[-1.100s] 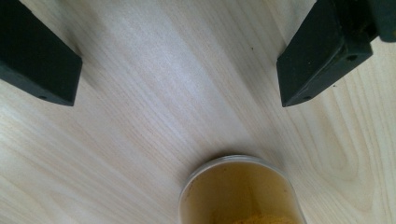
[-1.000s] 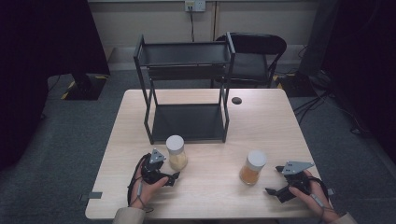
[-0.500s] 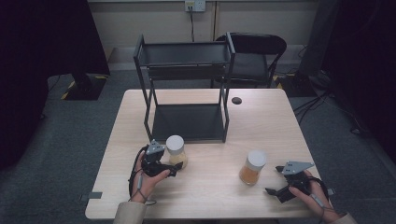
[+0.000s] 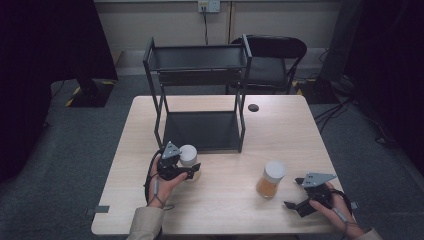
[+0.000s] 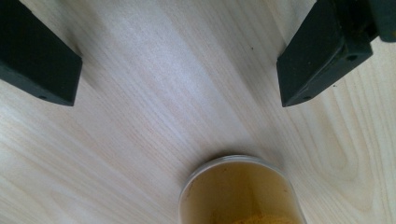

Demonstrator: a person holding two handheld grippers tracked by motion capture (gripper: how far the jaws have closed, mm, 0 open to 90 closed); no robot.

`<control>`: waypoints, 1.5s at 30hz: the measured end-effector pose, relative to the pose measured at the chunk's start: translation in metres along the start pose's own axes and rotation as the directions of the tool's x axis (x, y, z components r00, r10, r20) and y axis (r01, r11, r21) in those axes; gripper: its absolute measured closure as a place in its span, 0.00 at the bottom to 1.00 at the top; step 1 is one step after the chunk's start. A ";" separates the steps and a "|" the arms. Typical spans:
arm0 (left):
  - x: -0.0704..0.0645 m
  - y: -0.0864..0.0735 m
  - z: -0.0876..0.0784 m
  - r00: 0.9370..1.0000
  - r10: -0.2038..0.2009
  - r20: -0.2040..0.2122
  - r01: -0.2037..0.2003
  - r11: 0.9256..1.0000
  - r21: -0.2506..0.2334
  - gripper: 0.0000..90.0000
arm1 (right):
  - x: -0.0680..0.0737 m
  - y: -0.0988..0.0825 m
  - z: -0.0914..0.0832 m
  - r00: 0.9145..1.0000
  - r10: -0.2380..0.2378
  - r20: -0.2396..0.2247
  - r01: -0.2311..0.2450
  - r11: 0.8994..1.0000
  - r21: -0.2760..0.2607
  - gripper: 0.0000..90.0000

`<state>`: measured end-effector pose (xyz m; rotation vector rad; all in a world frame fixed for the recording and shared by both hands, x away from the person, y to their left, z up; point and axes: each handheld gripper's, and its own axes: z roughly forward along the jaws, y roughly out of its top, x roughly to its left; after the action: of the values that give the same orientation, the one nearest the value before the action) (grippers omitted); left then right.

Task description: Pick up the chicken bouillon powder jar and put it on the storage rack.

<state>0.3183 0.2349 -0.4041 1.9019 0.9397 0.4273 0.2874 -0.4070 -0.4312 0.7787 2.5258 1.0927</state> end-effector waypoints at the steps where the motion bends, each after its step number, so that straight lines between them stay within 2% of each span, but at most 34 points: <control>1: 0.000 0.001 0.000 1.000 0.008 -0.001 -0.008 1.000 0.002 0.28 | 0.000 0.000 0.000 1.000 0.000 0.000 0.000 1.000 0.000 0.00; 3: 0.001 0.003 0.001 1.000 0.021 0.014 -0.021 1.000 0.004 0.32 | 0.000 0.000 0.000 1.000 0.001 0.000 -0.001 1.000 0.000 0.00; 4: -0.001 0.006 0.001 0.999 0.035 0.003 -0.035 0.999 0.011 0.35 | 0.000 0.000 0.000 1.000 0.001 0.000 -0.001 1.000 0.000 0.00; 7: -0.002 0.009 0.001 0.998 0.056 0.000 -0.056 0.998 0.020 0.37 | 0.000 0.000 0.000 1.000 0.001 0.000 -0.001 1.000 0.000 0.00; 14: -0.005 0.019 0.000 0.999 0.037 -0.037 -0.035 0.998 0.050 0.38 | 0.000 0.000 0.000 1.000 0.001 0.000 -0.001 1.000 0.000 0.00; 20: 0.002 0.029 -0.003 0.999 0.019 -0.035 -0.017 0.999 0.050 0.38 | 0.000 0.000 0.000 1.000 0.002 0.000 -0.002 1.000 0.000 0.00; 22: 0.004 0.034 -0.003 0.999 0.012 -0.031 -0.011 0.998 0.057 0.38 | 0.000 0.000 0.000 1.000 0.001 0.000 -0.001 1.000 0.000 0.00; 29: 0.010 0.052 -0.004 0.999 0.027 -0.020 -0.026 0.997 0.078 0.38 | 0.000 0.000 0.000 1.000 0.001 0.000 -0.001 1.000 0.000 0.00; 36: 0.015 0.073 -0.008 0.999 0.035 -0.024 -0.033 0.997 0.075 0.38 | 0.000 0.000 0.000 1.000 0.001 0.000 -0.001 1.000 -0.001 0.00; 39: 0.016 0.085 -0.010 0.999 0.050 -0.022 -0.048 0.995 0.085 0.38 | 0.000 0.000 0.000 1.000 0.001 0.000 -0.001 1.000 0.000 0.00; 45: 0.020 0.104 -0.015 0.999 0.052 -0.003 -0.052 0.996 0.072 0.38 | 0.000 0.000 0.000 1.000 0.001 0.000 -0.001 1.000 -0.001 0.00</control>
<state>0.3671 0.2315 -0.3086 1.9949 0.9217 0.4343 0.2874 -0.4070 -0.4313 0.7804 2.5252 1.0937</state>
